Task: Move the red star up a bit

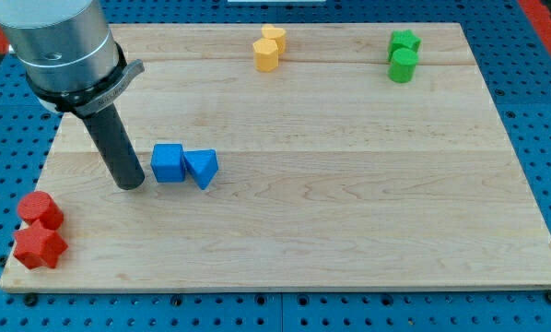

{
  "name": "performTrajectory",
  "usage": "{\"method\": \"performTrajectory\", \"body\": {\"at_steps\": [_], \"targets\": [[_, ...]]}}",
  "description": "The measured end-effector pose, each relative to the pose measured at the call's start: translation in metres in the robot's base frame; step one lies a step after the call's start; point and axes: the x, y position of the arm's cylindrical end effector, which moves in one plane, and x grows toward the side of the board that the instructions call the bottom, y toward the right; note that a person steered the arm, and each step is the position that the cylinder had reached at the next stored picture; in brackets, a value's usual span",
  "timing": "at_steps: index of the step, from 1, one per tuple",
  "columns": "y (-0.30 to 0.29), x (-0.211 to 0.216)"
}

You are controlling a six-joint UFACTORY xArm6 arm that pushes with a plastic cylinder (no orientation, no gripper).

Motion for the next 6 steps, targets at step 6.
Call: {"method": "performTrajectory", "body": {"at_steps": [6], "targets": [[0.098, 0.035]]}}
